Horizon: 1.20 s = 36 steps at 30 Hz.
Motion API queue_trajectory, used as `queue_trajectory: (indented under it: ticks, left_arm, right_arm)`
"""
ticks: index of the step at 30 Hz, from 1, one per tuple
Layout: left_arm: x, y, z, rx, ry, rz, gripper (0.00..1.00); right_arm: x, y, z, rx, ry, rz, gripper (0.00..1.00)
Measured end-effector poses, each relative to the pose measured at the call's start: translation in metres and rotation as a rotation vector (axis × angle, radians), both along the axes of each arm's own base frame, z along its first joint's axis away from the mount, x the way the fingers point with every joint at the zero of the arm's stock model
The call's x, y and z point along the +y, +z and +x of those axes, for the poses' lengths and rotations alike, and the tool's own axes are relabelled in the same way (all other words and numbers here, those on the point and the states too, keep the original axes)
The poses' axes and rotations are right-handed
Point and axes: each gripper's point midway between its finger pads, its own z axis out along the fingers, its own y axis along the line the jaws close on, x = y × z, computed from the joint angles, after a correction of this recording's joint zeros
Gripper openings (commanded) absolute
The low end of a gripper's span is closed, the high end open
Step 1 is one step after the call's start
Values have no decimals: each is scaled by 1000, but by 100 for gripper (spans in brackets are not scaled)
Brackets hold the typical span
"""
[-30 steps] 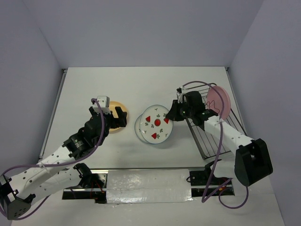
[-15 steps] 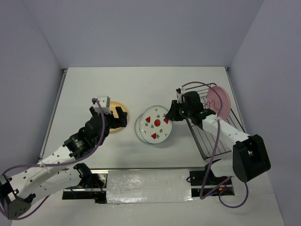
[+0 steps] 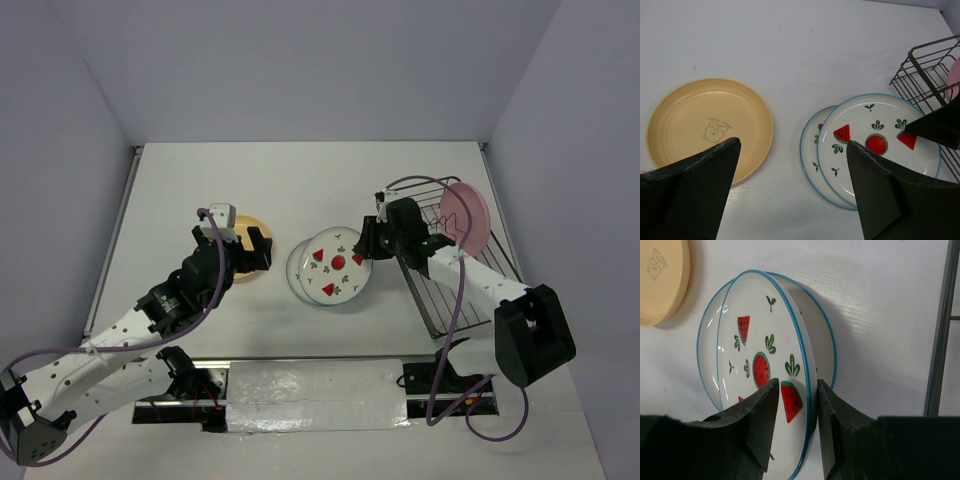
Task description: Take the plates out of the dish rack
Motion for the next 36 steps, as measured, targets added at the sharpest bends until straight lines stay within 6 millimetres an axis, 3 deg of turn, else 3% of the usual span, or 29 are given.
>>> queue_trajectory:
  ticks: [5, 19, 29, 33, 36]
  left_arm:
    - [0, 0, 0, 1, -1, 1, 99]
    - [-2, -6, 3, 13, 6, 17, 99]
    - [-2, -6, 3, 14, 5, 19, 99]
    - [-2, -7, 3, 15, 5, 20, 99]
    - [-2, -7, 3, 15, 5, 21, 99]
  right_arm:
    - [-1, -7, 2, -4, -11, -38, 45]
    - [-14, -54, 5, 66, -44, -188, 47]
    - [-4, -53, 9, 30, -36, -248, 49]
    - [0, -54, 11, 21, -35, -278, 57]
    - [4, -55, 12, 11, -33, -306, 58]
